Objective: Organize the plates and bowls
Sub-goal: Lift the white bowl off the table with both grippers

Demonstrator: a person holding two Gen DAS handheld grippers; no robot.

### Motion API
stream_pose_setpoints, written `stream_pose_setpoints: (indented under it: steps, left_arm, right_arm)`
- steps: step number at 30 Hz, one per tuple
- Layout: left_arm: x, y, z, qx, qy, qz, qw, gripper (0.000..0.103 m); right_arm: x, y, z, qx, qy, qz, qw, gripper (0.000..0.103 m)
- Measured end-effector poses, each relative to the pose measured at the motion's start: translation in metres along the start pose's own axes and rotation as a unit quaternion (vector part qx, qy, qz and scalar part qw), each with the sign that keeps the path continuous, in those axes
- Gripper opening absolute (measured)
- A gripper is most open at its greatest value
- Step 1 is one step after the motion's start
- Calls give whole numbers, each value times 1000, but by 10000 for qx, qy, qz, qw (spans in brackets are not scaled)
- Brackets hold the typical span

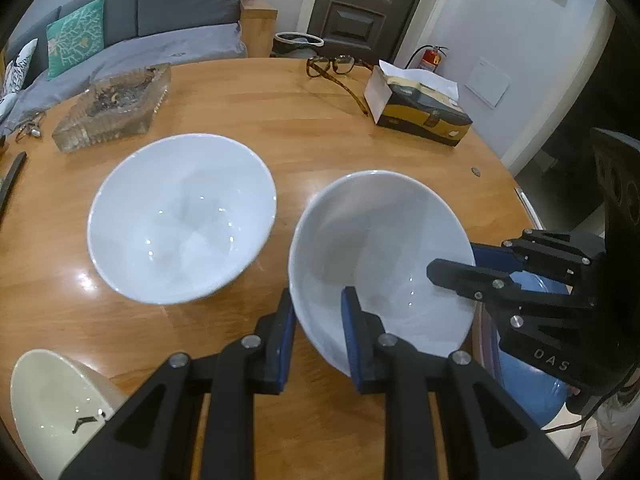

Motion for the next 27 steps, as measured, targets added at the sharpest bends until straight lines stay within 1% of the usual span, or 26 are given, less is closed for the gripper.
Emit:
stream_pose_setpoints:
  steps: [6, 12, 16, 17, 18, 20, 22, 23, 24, 25, 26, 27]
  left_arm:
    - [1, 6, -3, 14, -95, -46, 9999, 20]
    - [-3, 2, 1, -81, 5, -22, 10000, 20]
    - [-3, -1, 2, -92, 21, 24, 10000, 22]
    - [-2, -2, 2, -97, 15, 38, 9999, 24]
    - [-2, -3, 2, -111, 17, 57, 9999, 26]
    - [-4, -6, 3, -157, 20, 79, 9998, 26]
    - [-4, -7, 3, -146, 25, 95, 9998, 26]
    - [-4, -7, 2, -133, 40, 117, 9998, 26]
    - [-4, -7, 1, -123, 53, 127, 9998, 26]
    - [-5, -8, 0, -115, 55, 125, 9998, 26]
    - [-5, -8, -2, -112, 45, 122, 9999, 27]
    - [-4, -10, -3, -123, 39, 123, 9998, 27]
  right_arm:
    - [-5, 1, -3, -7, 69, 15, 10000, 14]
    - [-7, -2, 3, -121, 101, -40, 9999, 14]
    - [-6, -4, 5, -145, 85, -139, 9998, 20]
    - [-7, -5, 5, -143, 105, -159, 9997, 22]
    - [-7, -5, 6, -140, 136, -201, 9996, 26]
    - [-9, -2, 7, -63, 258, -410, 9988, 35]
    - [-11, 5, 9, 78, 408, -670, 9969, 57]
    - [-12, 8, 10, 170, 493, -722, 9960, 62]
    - [-12, 12, 10, 280, 589, -775, 9949, 72]
    - [-14, 17, 11, 421, 737, -836, 9929, 78]
    - [-15, 19, 10, 480, 817, -869, 9917, 81]
    - [-16, 20, 10, 514, 892, -897, 9906, 85]
Point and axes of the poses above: each gripper's, at about its wrist camera, not at the fingertips, and y roughly against the way its jaws point, x to its right, z to its underside, the point moved 4 cm from there along -y, roughly the way its jaws point, and after that the axes turned 15 degrees about x, right-handed, at the moved point
